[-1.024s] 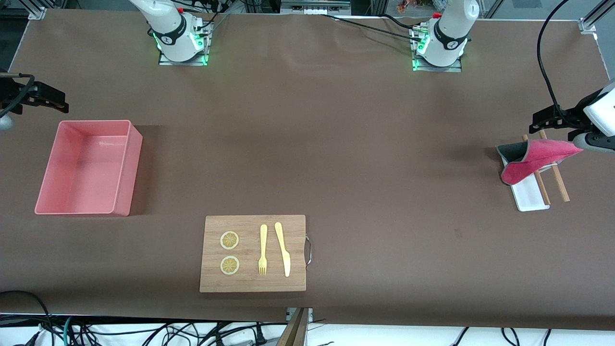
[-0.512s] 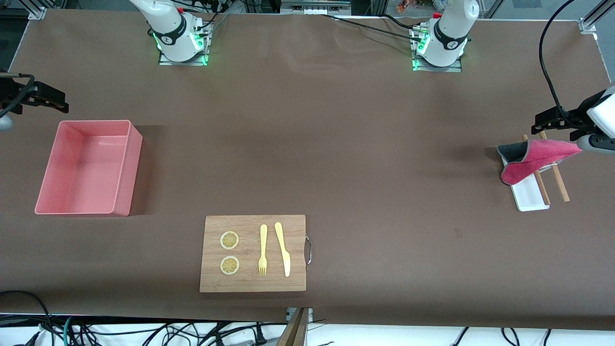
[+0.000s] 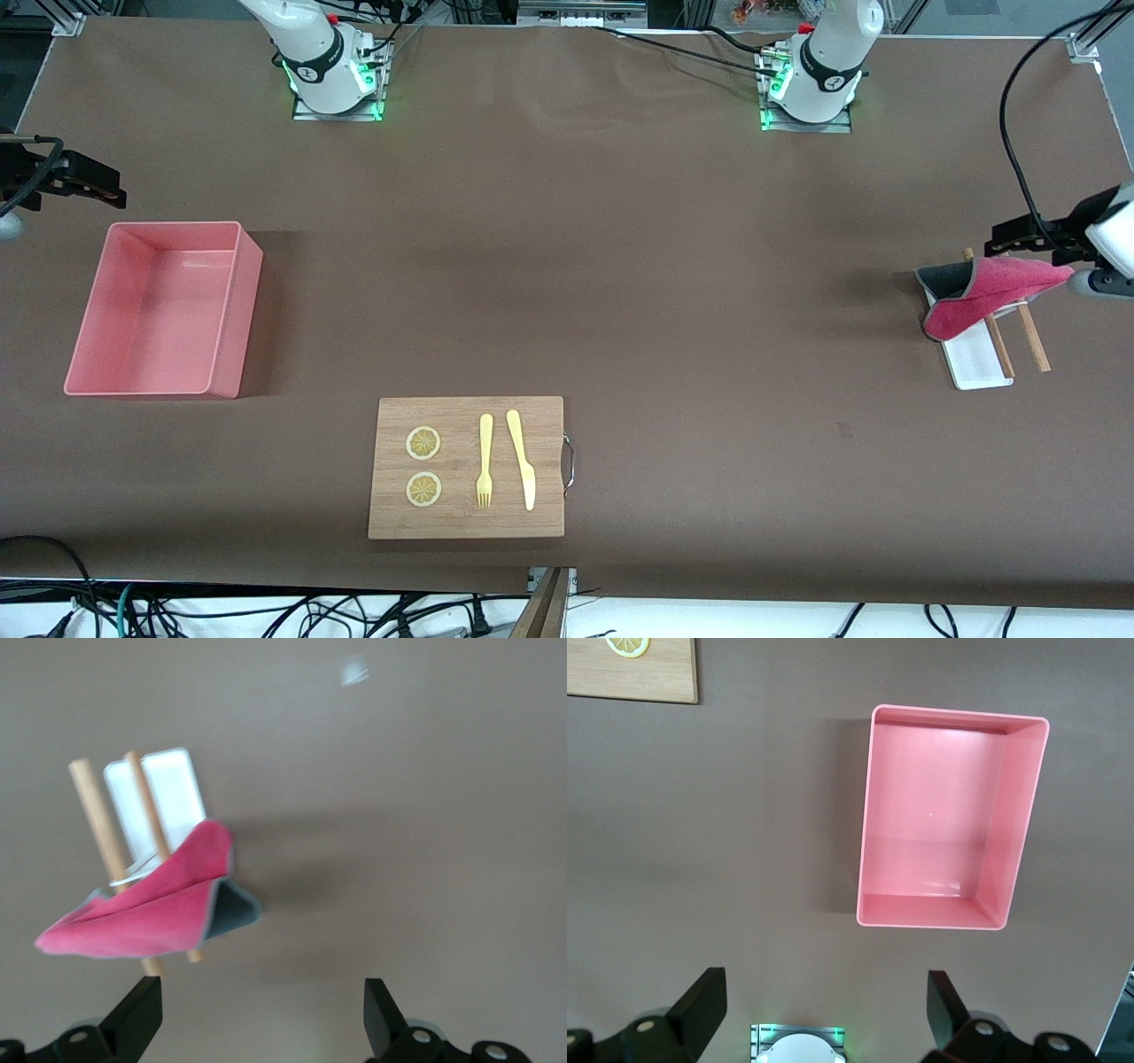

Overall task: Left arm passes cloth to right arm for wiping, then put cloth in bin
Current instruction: 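Lower the left gripper onto the pink cloth on the white tray and grasp it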

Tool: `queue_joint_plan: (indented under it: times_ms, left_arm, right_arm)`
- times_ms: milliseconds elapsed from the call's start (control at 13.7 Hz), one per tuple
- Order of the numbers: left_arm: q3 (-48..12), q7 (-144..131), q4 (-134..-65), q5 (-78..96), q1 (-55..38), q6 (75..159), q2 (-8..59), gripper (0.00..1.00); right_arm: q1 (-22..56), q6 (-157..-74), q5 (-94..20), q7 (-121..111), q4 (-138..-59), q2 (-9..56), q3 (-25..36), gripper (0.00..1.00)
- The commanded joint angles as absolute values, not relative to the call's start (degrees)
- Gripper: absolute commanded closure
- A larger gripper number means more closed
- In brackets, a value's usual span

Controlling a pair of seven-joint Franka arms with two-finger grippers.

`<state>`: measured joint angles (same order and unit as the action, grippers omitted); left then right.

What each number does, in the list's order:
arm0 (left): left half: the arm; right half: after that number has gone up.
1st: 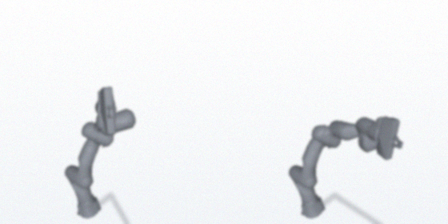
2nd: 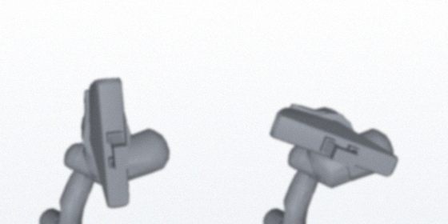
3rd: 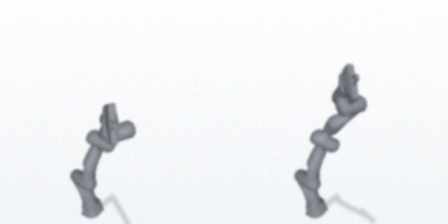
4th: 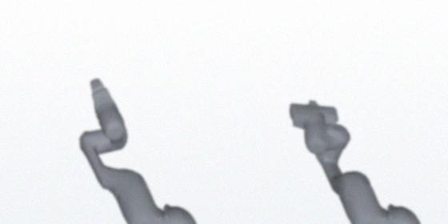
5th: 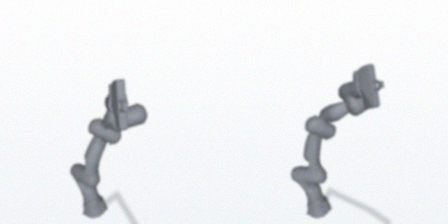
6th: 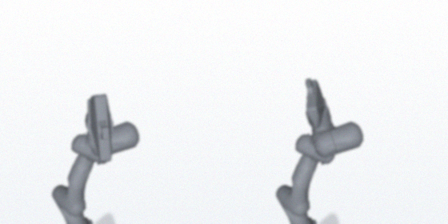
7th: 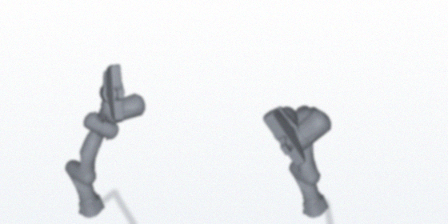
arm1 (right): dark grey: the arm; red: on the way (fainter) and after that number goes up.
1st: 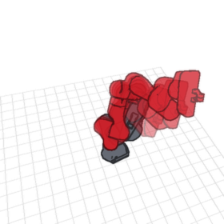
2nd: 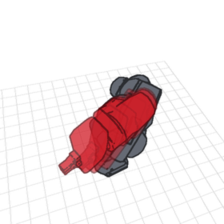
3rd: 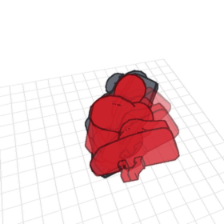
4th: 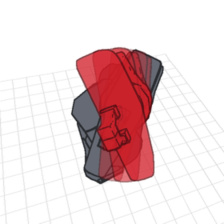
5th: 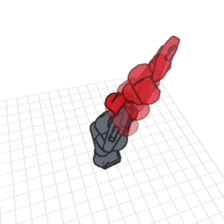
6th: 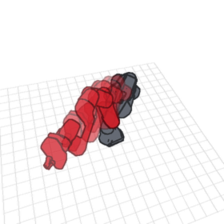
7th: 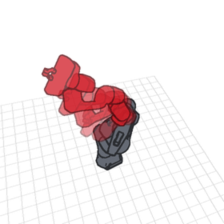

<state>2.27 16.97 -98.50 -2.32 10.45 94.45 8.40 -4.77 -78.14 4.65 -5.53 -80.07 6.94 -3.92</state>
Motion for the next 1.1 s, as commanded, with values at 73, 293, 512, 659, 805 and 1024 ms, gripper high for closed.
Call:
queue_joint_plan:
  times_ms: [73, 293, 512, 659, 805, 1024]
  left_arm:
    - [2.1, 32.0, -96.4, -6.7, 15.9, 96.4, 18.7, 0.0]
    - [2.1, 46.4, -96.6, -12.7, 16.3, 99.9, 22.4, 0.0]
    - [2.1, 55.0, -96.6, -13.8, 16.7, 100.5, 24.0, 0.0]
    - [2.1, 62.9, -96.7, -14.4, 17.0, 102.5, 24.1, 0.0]
    - [2.0, 70.6, -96.5, -13.5, 19.6, 103.5, 25.0, 0.0]
    - [1.9, 74.0, -96.7, -11.5, 22.0, 103.6, 25.7, 0.0]
  right_arm:
    - [-5.3, -78.0, 3.7, -6.2, -79.5, 6.9, -4.0, 0.0]
    - [-5.3, -78.0, 3.7, -6.2, -79.6, 6.9, -4.0, 0.0]
    - [-5.3, -78.0, 3.7, -6.2, -79.6, 6.9, -4.0, 0.0]
    - [-5.3, -78.0, 3.6, -6.2, -79.5, 6.9, -4.0, 0.0]
    - [-5.3, -78.0, 3.7, -6.2, -79.6, 6.9, -4.0, 0.0]
    - [-5.3, -78.0, 3.7, -6.2, -79.6, 6.9, -4.0, 0.0]
